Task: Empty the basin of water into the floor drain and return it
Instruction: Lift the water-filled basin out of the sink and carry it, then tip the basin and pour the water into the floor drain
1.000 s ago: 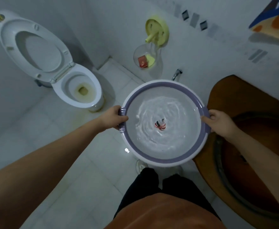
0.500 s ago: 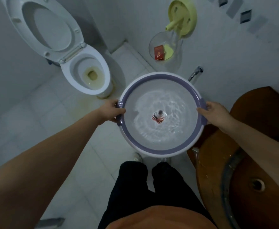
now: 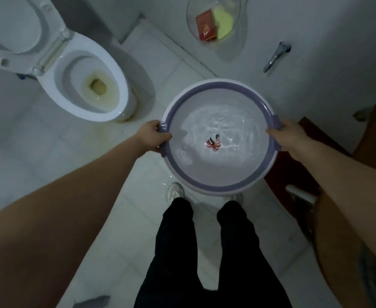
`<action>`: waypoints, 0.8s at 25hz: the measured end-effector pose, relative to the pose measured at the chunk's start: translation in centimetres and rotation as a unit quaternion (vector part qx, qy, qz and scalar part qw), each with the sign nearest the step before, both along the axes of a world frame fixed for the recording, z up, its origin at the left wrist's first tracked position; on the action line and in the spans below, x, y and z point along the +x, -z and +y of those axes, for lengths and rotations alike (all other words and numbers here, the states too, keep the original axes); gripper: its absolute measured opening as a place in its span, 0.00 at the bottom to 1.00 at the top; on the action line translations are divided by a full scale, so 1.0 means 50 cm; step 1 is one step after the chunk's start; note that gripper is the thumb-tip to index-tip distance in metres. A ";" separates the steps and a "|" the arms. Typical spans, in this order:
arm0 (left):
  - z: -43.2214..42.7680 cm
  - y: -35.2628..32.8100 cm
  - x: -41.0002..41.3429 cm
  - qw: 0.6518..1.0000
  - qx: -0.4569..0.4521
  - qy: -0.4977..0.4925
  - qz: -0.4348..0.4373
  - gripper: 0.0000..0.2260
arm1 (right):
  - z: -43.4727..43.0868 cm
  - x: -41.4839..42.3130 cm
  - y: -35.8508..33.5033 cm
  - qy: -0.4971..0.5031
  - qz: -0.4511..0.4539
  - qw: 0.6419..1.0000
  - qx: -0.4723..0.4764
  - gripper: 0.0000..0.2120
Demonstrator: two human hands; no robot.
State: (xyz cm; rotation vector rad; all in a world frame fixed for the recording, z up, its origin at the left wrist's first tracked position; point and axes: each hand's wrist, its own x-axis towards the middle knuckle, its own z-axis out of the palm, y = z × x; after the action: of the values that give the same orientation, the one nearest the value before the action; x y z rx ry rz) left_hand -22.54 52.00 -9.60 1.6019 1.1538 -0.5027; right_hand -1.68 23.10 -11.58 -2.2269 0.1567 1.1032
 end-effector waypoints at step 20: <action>0.069 0.948 0.083 0.994 0.017 0.104 0.012 0.12 | 0.027 0.000 0.883 0.004 -0.029 0.998 -0.055 0.18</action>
State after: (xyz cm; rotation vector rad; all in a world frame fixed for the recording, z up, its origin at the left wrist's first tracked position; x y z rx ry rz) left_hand -18.41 55.43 -57.00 1.7597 1.0217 -0.6424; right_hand -1.68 24.44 -55.73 -2.3509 0.2066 1.0467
